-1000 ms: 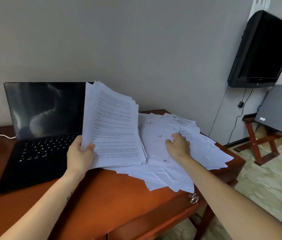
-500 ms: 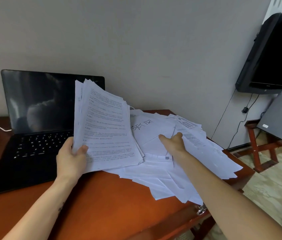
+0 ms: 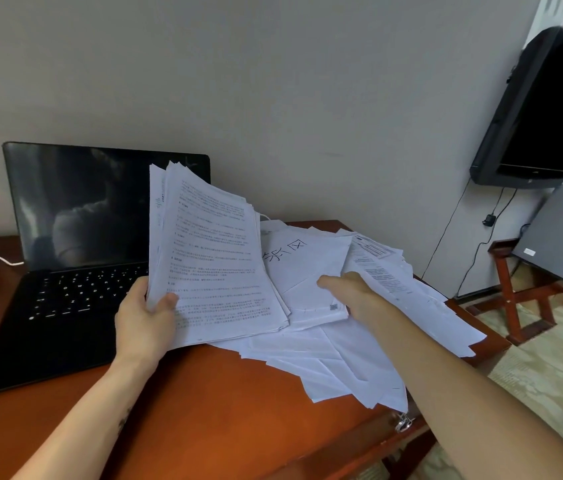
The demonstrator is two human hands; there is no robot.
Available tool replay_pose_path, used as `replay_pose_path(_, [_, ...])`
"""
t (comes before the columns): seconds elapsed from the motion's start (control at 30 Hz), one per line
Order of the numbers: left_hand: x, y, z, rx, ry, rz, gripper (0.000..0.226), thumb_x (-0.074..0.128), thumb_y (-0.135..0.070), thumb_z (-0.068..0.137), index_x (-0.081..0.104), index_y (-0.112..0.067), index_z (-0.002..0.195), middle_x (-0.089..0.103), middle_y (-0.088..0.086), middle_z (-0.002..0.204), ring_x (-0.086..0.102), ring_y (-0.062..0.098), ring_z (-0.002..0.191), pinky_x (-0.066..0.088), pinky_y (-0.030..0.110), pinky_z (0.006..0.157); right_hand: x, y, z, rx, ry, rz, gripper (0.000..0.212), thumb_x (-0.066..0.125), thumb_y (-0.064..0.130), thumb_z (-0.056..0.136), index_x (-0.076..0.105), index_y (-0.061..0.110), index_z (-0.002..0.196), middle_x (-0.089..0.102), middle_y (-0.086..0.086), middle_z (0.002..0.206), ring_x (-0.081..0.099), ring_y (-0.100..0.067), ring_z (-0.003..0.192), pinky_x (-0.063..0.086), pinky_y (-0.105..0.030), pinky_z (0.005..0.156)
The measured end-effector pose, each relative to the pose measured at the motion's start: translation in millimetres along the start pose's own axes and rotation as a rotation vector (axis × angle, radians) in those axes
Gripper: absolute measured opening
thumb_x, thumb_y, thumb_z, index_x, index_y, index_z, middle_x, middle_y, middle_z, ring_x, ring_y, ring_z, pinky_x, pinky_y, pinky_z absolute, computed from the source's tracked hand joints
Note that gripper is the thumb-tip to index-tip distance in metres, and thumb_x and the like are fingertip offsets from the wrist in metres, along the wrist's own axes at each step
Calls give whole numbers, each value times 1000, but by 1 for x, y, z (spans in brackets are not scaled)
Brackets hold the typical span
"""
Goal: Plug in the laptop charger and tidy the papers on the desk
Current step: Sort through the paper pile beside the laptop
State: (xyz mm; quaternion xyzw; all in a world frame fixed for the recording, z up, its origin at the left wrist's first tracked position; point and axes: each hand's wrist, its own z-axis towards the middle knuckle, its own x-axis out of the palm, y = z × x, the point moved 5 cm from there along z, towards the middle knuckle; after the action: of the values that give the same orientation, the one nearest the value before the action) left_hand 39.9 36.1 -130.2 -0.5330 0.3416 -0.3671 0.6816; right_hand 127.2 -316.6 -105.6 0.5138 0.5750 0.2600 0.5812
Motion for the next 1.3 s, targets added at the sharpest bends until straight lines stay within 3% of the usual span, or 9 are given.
replay_pose_path(0.1, [0,0,-1,0,4,-14,19,62,-12,103,64,-25,117,69,-12,106,66,14,101,54,41,90,-4,4,-4,-163,-49,-116,5,62,15,92,66,14,94,65,-2,84,61,-25,77,44,-21,54])
replay_pose_path(0.23, [0,0,0,-8,-1,-31,19,62,-11,103,64,-26,115,69,-11,107,67,16,102,55,42,90,-19,9,-5,-311,-129,-114,12,52,12,96,63,15,100,60,1,81,52,-18,64,41,-24,52])
replay_pose_path(0.43, [3,-5,-3,-18,12,-65,21,62,-10,103,63,-28,114,69,-11,107,66,19,103,55,44,93,-52,2,-8,-375,-253,92,23,47,14,102,62,20,118,63,2,99,55,-20,82,46,-29,70])
replay_pose_path(0.6, [3,-7,-8,-22,36,-94,21,63,-10,102,62,-27,116,69,-9,109,66,22,107,54,44,96,-78,-7,-21,-409,-356,207,22,41,17,105,60,25,112,61,8,94,54,-19,85,45,-34,79])
replay_pose_path(0.73, [2,-11,-13,-1,41,-89,20,62,-11,103,61,-25,118,67,-5,110,65,23,106,52,41,91,-106,-5,-39,-471,-437,293,26,39,20,107,60,17,123,67,-1,118,57,-18,99,47,-37,92])
replay_pose_path(0.97, [6,-16,-26,-10,104,-99,22,61,-10,104,59,-21,123,67,3,116,64,26,107,52,43,91,-152,2,-63,-494,-471,370,20,40,21,106,60,19,112,62,6,95,53,-14,79,44,-34,78])
replay_pose_path(1.1, [11,-18,-36,-29,153,-123,21,62,-11,103,59,-21,122,68,1,112,66,27,106,53,42,89,-163,3,-82,-486,-444,425,17,40,18,106,56,18,103,46,10,74,36,-9,60,37,-20,55])
replay_pose_path(1.2, [18,-18,-43,-44,216,-106,21,64,-12,102,62,-19,123,70,1,112,69,27,105,55,40,87,-150,1,-96,-489,-360,389,20,38,20,107,58,19,108,49,6,77,37,-11,62,36,-16,45])
replay_pose_path(1.3, [23,-19,-50,-58,294,-101,22,65,-11,102,64,-19,122,73,1,111,72,24,102,56,34,80,-127,-1,-107,-503,-279,333,23,37,22,109,57,26,118,62,13,102,55,-3,82,45,-10,57])
